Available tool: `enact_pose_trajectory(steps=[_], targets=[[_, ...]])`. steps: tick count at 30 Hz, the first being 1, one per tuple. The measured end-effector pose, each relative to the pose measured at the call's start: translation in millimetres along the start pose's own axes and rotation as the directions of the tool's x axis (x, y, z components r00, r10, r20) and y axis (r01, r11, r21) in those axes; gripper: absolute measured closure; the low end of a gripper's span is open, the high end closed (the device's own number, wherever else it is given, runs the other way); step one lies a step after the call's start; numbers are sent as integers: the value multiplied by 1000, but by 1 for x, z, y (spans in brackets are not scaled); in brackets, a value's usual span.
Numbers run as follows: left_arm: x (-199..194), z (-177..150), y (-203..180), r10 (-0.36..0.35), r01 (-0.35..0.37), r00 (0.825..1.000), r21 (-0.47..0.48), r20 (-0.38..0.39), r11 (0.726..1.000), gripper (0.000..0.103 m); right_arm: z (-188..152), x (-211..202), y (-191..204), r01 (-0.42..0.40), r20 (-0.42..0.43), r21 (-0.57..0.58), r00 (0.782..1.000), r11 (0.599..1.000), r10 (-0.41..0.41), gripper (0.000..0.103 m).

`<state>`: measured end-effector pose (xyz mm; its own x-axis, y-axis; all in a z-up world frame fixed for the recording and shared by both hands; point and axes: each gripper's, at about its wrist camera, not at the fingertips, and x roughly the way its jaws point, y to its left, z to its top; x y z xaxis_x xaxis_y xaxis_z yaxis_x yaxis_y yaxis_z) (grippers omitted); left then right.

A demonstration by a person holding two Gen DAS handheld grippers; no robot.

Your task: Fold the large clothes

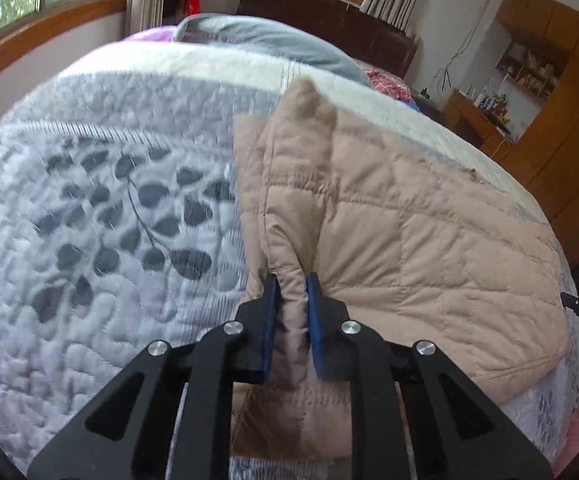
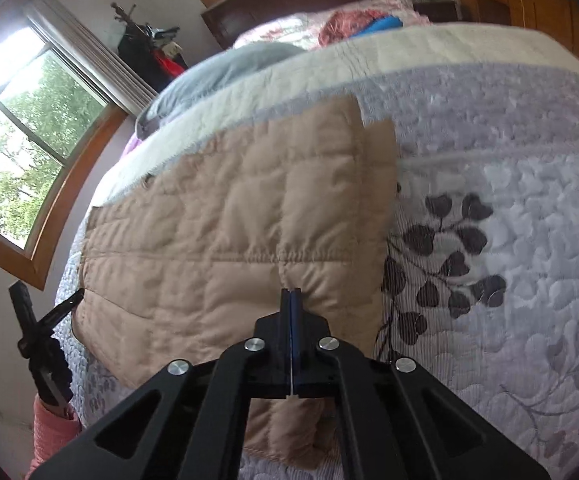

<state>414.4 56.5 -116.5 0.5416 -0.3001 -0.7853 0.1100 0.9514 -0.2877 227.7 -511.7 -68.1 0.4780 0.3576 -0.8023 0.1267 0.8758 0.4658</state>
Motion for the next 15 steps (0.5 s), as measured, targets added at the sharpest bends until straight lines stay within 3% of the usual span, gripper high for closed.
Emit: enact_pose_trajectory(steps=[2, 5, 7, 9, 13, 15], targets=[[-2, -1, -1, 7, -7, 1000, 6, 8, 1000, 87, -4, -1, -2, -16, 3, 1, 1000, 1000, 16, 103], [-13, -1, -4, 19, -19, 1000, 11, 7, 1000, 83, -10, -13, -4, -34, 23, 3, 999, 999, 34, 94], [-21, -2, -2, 5, -5, 1000, 5, -1, 1000, 80, -14, -23, -5, -36, 37, 7, 999, 999, 36, 72], [-26, -4, -2, -7, 7, 1000, 0, -5, 1000, 76, -19, -27, -6, -30, 30, 7, 999, 1000, 29, 65], [-26, -6, -1, -1, 1, 1000, -2, -4, 1000, 73, -24, -12, -7, -31, -21, 7, 999, 1000, 31, 66], [-26, -7, -3, 5, -5, 1000, 1, 0, 1000, 75, -23, -6, -5, -16, -32, -7, 999, 1000, 16, 75]])
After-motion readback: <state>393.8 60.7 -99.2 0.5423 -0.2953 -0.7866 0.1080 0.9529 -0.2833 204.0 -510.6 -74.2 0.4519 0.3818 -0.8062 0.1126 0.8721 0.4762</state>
